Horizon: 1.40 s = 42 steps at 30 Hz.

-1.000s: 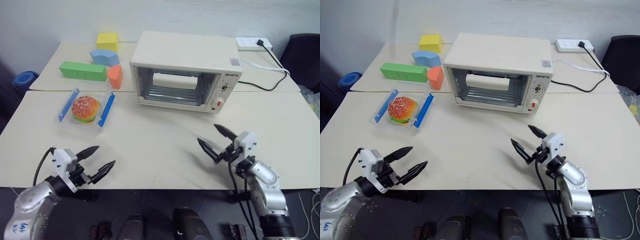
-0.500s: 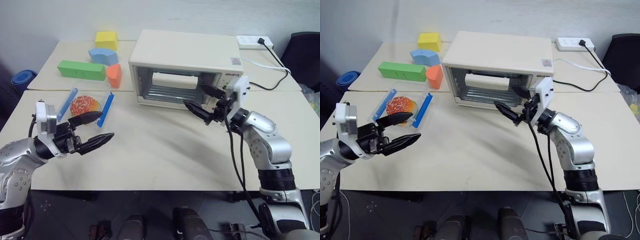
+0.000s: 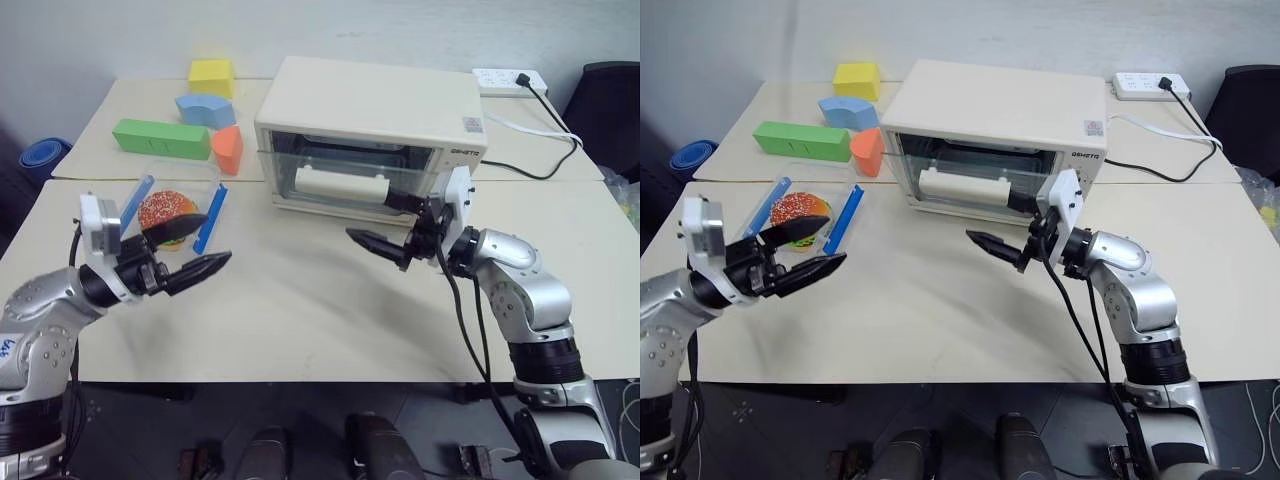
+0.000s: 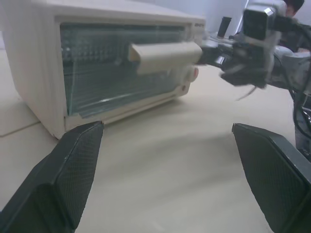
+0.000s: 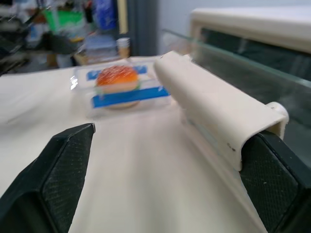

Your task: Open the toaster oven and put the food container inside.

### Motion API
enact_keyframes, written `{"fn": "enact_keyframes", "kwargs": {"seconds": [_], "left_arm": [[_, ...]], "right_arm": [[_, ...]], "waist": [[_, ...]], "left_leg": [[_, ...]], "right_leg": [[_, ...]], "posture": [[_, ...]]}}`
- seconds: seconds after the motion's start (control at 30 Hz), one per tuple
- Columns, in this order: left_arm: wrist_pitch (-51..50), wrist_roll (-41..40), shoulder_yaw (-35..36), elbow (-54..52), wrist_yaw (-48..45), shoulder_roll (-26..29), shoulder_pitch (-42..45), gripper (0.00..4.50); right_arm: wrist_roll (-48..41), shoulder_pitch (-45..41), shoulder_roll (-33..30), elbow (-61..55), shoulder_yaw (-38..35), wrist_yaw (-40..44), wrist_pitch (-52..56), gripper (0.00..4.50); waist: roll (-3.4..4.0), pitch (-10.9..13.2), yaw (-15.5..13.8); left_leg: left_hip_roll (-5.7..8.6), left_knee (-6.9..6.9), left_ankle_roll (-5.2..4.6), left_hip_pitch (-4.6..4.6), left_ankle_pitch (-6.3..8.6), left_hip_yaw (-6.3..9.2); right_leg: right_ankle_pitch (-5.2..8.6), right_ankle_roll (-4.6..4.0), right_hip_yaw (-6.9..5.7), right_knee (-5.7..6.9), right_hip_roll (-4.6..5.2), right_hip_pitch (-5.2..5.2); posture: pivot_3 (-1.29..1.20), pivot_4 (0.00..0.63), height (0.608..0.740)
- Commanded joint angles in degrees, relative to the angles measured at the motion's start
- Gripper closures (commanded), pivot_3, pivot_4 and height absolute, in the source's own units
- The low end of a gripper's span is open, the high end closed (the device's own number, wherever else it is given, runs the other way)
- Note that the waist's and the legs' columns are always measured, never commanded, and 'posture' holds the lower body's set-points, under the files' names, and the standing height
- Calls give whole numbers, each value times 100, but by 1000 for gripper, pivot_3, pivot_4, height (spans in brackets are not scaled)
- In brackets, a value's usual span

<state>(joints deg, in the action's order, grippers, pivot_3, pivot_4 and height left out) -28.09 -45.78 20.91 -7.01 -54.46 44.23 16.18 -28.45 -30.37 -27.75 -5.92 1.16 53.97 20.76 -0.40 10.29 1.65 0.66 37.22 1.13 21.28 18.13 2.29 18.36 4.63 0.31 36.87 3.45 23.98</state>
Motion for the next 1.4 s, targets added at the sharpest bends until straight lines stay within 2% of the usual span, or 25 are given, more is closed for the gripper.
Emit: {"fn": "enact_keyframes", "kwargs": {"seconds": [0.03, 0.13, 0.43, 0.57, 0.7, 0.83, 0.93, 1.1, 1.3, 1.4], "left_arm": [[117, 234, -191, 752, -229, 74, 808, 584], [307, 533, -426, 1476, -282, -97, 1522, 1515], [1801, 1904, -1249, 3889, -495, -926, 3377, 4404], [2660, 2369, -1407, 4663, -500, -1310, 3835, 4459], [2594, 2388, -1621, 4621, -1268, -1410, 3762, 4459], [2501, 2517, -1815, 4328, -1552, -1373, 3482, 4459], [2371, 2761, -1987, 3905, -1367, -1335, 3130, 4459], [1938, 2948, -2157, 2601, -802, -1417, 2196, 4459], [1760, 3239, -2140, 1878, 58, -1539, 1456, 4459], [1882, 3353, -2074, 1620, 412, -1562, 1063, 4459]], "right_arm": [[-5, 187, -40, -442, 87, 210, -207, 0], [148, 338, -29, -446, 123, 138, -346, 0], [445, 707, 38, -478, 83, -51, -725, 0], [482, 894, 31, -562, 8, -148, -818, 0], [543, 1245, -36, -689, -66, -188, -1005, 0], [573, 1972, -140, -897, -314, -238, -1343, 0], [432, 2784, -159, -1046, -758, -201, -1789, 0], [93, 3813, -222, -1244, -1669, -266, -2032, 0], [-91, 3913, -282, -1179, -2069, -199, -2324, 0], [-34, 3722, -353, -1018, -1967, -158, -2297, 0]], "waist": [[-1, 1, -15], [-2, 1, -7], [-7, 2, -10], [-9, 4, -19], [-11, 4, -12], [-11, 4, -27], [-11, 5, -38], [-12, 5, -47], [-12, 5, -36], [-11, 5, -28]], "left_leg": [[0, 3, -1, 0, 0, 2], [4, 16, -5, -1, -2, 1], [12, 29, 7, 1, -10, -4], [19, 45, -1, 4, -5, -8], [21, 54, -3, 7, -4, -7], [20, 53, -3, 8, -4, -4], [22, 59, -7, 8, -2, -4], [20, 63, -15, -6, 2, -1], [15, 67, -32, -18, 12, 2], [14, 68, -30, -20, 11, 4]], "right_leg": [[0, 0, -2, 2, -1, 0], [0, 0, -1, 12, 0, -2], [-1, 2, -2, 49, 0, -1], [-2, 5, -1, 56, 5, -1], [-4, 8, 1, 58, 7, -2], [-4, 8, 1, 59, 7, -2], [-4, 9, 3, 60, 8, -5], [-7, 14, 7, 56, 10, -24], [-7, 15, 9, 43, 6, -31], [-7, 15, 7, 45, 6, -32]], "posture": [[0, 150, 740], [0, 150, 740], [0, 150, 740], [0, 150, 740], [0, 150, 740], [0, 150, 740], [0, 150, 740], [0, 150, 740], [0, 150, 740], [0, 150, 740]]}}
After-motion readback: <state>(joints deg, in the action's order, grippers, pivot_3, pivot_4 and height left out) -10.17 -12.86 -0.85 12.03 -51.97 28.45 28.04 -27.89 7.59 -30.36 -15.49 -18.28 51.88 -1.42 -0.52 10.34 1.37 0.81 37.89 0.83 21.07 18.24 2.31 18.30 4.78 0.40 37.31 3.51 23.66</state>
